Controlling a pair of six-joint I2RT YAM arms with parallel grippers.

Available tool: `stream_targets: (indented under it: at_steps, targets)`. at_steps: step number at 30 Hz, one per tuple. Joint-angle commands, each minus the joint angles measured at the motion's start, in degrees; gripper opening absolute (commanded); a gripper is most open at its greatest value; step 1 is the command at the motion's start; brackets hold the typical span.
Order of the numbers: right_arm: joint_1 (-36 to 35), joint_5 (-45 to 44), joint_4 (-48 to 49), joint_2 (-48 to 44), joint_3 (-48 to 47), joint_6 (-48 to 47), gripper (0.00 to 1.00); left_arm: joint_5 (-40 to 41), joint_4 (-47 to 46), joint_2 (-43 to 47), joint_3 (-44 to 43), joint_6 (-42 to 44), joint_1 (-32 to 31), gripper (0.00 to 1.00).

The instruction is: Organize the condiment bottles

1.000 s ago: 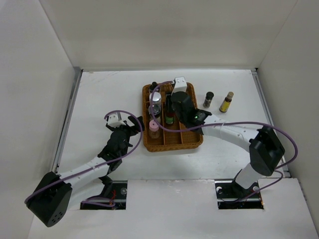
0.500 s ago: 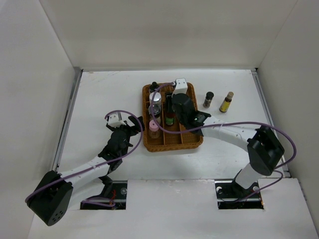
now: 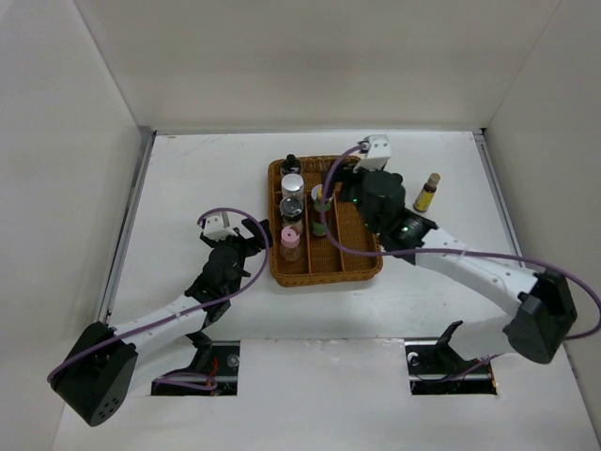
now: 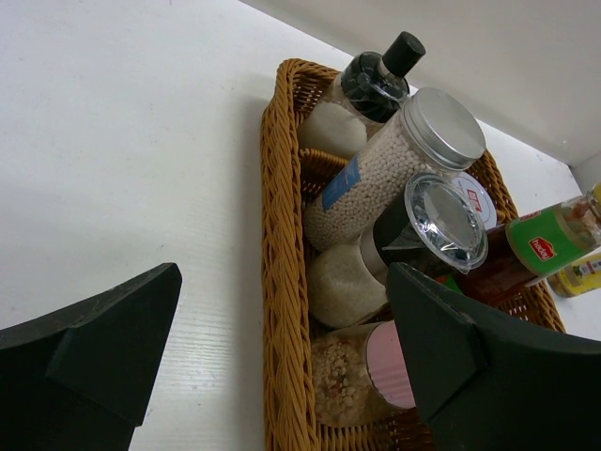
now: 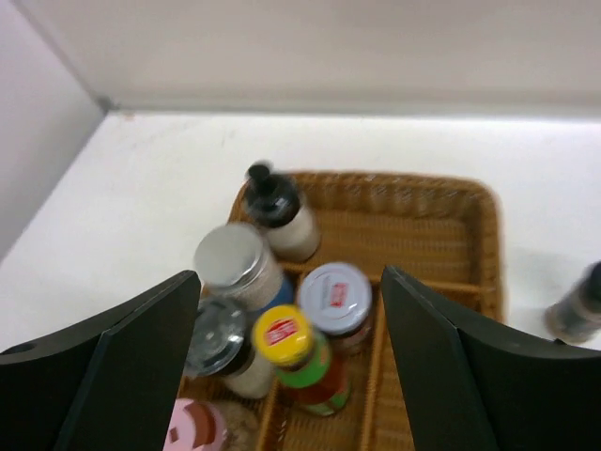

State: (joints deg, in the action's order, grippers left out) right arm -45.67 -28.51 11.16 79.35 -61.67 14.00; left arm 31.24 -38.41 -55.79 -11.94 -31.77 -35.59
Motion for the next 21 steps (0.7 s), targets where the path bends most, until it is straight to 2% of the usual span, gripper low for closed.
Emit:
stream_targets:
  at_steps: [1,4,7,9,14,21]
  targets:
    - [6.93,1.87,3.69,-5.95,3.30,2.07,0.81,-0.39,-3.60,0.33,-0.27,-0.40,0.31,0.93]
    - [14.66,3.20,2.56,-4.57,5.41,4.89,0.63,-0.39,-3.60,0.59,-0.18,-0.40,0.13,0.93]
    - [20.04,2.50,-0.69,0.61,4.11,5.86,0.55,-0.39,-3.51,0.59,-0.18,-0.40,0.13,0.93]
    - [22.68,2.76,-2.19,4.56,2.00,5.60,0.57,-0.39,-3.60,0.60,-0.18,-0.40,-0.04,0.93]
    - [26.20,1.36,-4.91,11.87,-2.48,3.85,0.81,-0.39,-3.60,0.42,-0.27,-0.40,-0.13,0.93]
    - [28.14,2.05,-5.36,18.37,-5.30,4.02,0.82,-0.39,-3.69,-0.19,-0.36,-0.40,0.22,0.93]
